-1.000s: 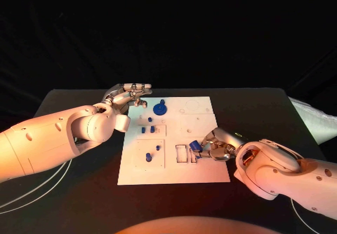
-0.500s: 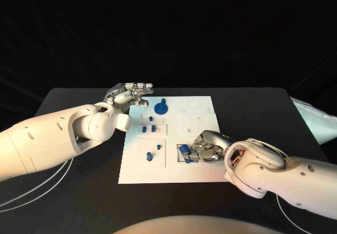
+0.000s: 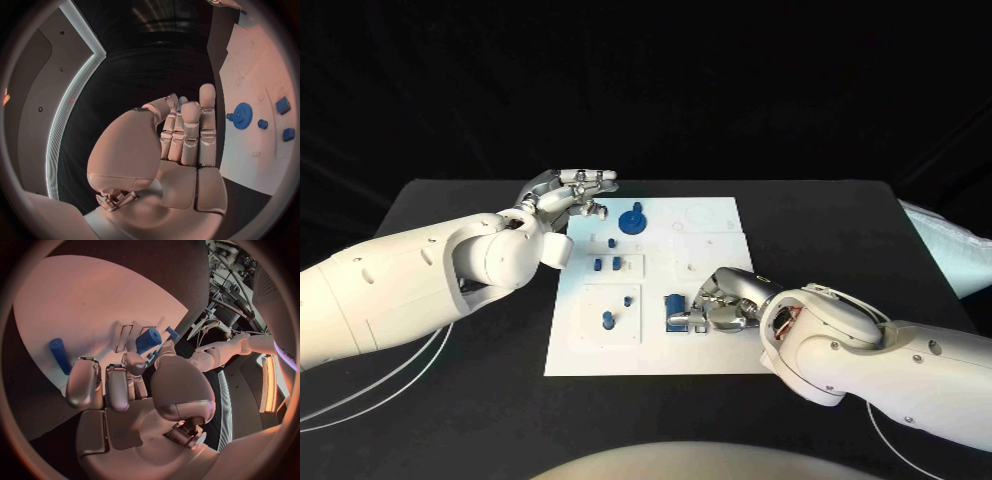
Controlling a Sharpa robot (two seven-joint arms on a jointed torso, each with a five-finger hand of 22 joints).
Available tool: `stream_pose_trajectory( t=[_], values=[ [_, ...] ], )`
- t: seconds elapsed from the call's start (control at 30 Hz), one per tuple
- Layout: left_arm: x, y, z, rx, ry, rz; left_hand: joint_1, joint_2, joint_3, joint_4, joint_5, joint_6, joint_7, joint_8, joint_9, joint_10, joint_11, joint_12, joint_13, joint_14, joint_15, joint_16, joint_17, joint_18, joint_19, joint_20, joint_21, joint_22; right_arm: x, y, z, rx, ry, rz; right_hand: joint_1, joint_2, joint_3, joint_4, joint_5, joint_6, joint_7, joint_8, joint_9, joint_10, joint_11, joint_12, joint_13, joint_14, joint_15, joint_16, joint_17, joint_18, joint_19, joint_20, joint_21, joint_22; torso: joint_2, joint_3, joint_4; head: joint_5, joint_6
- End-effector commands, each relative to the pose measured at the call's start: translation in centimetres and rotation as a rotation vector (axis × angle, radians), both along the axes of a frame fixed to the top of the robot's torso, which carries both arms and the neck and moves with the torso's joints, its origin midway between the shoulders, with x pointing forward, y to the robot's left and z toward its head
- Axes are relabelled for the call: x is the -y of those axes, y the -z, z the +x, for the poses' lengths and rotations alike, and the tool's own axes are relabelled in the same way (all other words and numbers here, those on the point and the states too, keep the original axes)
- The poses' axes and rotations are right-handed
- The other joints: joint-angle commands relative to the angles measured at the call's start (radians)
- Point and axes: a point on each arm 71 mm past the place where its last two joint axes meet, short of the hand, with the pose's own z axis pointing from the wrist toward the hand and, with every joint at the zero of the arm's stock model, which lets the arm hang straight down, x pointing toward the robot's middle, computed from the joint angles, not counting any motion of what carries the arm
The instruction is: Assemble the parts on the task board
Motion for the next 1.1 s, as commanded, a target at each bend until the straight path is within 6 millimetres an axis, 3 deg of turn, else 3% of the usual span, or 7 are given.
stream_pose_trajectory(
  t=[0.03, 0.23, 0.33, 0.43, 0.57, 0.73, 1.1],
  values=[
    [0.26, -0.07, -0.06, 0.007, 0.021, -0.008, -0.002, 0.008, -0.007, -0.002, -0.002, -0.004, 0.000, 0.005, -0.001, -0.008, 0.001, 0.006, 0.001, -0.005, 0.001, -0.005, -0.001, 0.019, -0.003, 0.002, -0.004, -0.001, -0.03, -0.14, 0.03, 0.037, -0.012, -0.032, -0.027, -0.014, 0.009, 0.000, -0.004, -0.009, -0.001, 0.001, 0.004, -0.009, 0.001, -0.006, -0.001, 0.052, -0.004, -0.006, -0.002, -0.014, -0.010, -0.001, -0.007, -0.003, 0.000, 0.0008, -0.0009, 0.000, 0.000],
    [0.26, -0.05, -0.07, 0.006, 0.022, -0.008, -0.002, 0.008, -0.007, -0.002, -0.002, -0.004, 0.000, 0.005, -0.001, -0.008, 0.001, 0.006, 0.001, -0.005, 0.001, -0.005, -0.001, 0.019, -0.003, 0.002, -0.004, -0.001, -0.12, -0.28, -0.05, 0.048, -0.024, -0.025, -0.012, -0.006, 0.037, -0.004, 0.001, -0.012, -0.001, 0.004, 0.011, -0.008, 0.001, -0.007, 0.002, 0.053, -0.004, -0.006, -0.001, -0.014, -0.010, 0.000, -0.006, 0.000, 0.001, 0.0009, -0.0003, 0.000, -0.001],
    [0.25, -0.04, -0.08, 0.005, 0.022, -0.008, -0.002, 0.008, -0.007, -0.002, -0.002, -0.004, 0.000, 0.005, -0.001, -0.008, 0.001, 0.006, 0.001, -0.005, 0.001, -0.005, -0.001, 0.019, -0.003, 0.002, -0.004, -0.001, -0.16, -0.33, -0.08, 0.053, -0.029, -0.022, 0.051, 0.014, 0.058, -0.017, 0.018, -0.013, -0.002, 0.008, 0.019, -0.004, 0.001, -0.002, 0.011, 0.054, -0.004, -0.006, 0.001, -0.015, -0.009, 0.001, -0.005, 0.004, 0.000, 0.0010, -0.0003, 0.000, -0.001],
    [0.25, -0.01, -0.08, 0.004, 0.023, -0.008, -0.002, 0.008, -0.007, -0.002, -0.002, -0.004, 0.000, 0.005, -0.001, -0.008, 0.001, 0.006, 0.001, -0.005, 0.001, -0.005, -0.001, 0.019, -0.003, 0.002, -0.004, -0.001, -0.21, -0.38, -0.08, 0.063, -0.034, -0.028, 0.148, 0.026, 0.075, -0.058, 0.046, -0.016, -0.002, 0.012, 0.028, 0.000, 0.000, 0.000, 0.020, 0.055, -0.005, -0.004, 0.007, -0.016, -0.007, 0.001, -0.003, 0.009, 0.000, 0.0006, -0.0005, 0.000, -0.001],
    [0.27, 0.00, -0.09, 0.003, 0.024, -0.008, -0.002, 0.008, -0.007, -0.002, -0.002, -0.004, 0.000, 0.005, -0.001, -0.008, 0.001, 0.006, 0.001, -0.005, 0.001, -0.005, -0.001, 0.019, -0.003, 0.002, -0.004, -0.001, -0.26, -0.37, -0.03, 0.067, -0.032, -0.036, 0.206, 0.044, 0.087, -0.086, 0.052, -0.015, -0.003, 0.017, 0.035, 0.004, -0.001, 0.005, 0.028, 0.057, -0.005, 0.000, 0.014, -0.017, -0.005, 0.000, 0.001, 0.017, 0.000, 0.0006, -0.0004, -0.001, -0.001],
    [0.29, 0.03, -0.10, 0.002, 0.025, -0.008, -0.002, 0.008, -0.007, -0.002, -0.002, -0.004, 0.000, 0.005, -0.001, -0.008, 0.001, 0.006, 0.001, -0.005, 0.001, -0.005, -0.001, 0.019, -0.003, 0.002, -0.004, -0.001, -0.24, -0.26, 0.11, 0.068, -0.027, -0.045, 0.226, 0.060, 0.090, -0.095, 0.064, -0.013, -0.004, 0.021, 0.040, 0.010, -0.002, 0.012, 0.038, 0.058, -0.006, 0.003, 0.020, -0.018, -0.003, 0.000, 0.003, 0.023, 0.000, 0.0005, 0.0004, -0.001, -0.001],
    [0.18, 0.11, -0.13, 0.000, 0.024, -0.007, -0.002, 0.008, -0.007, -0.002, -0.002, -0.004, 0.000, 0.005, -0.001, -0.008, 0.001, 0.006, 0.001, -0.005, 0.001, -0.005, -0.001, 0.019, -0.003, 0.002, -0.004, -0.001, 0.41, -0.58, -0.14, 0.082, -0.025, -0.025, 0.230, 0.054, 0.076, -0.100, 0.086, -0.015, -0.003, 0.023, 0.045, 0.011, -0.001, 0.011, 0.040, 0.058, -0.006, 0.004, 0.023, -0.018, -0.002, 0.000, 0.005, 0.025, 0.000, 0.0011, -0.0005, 0.000, -0.001]
  ],
)
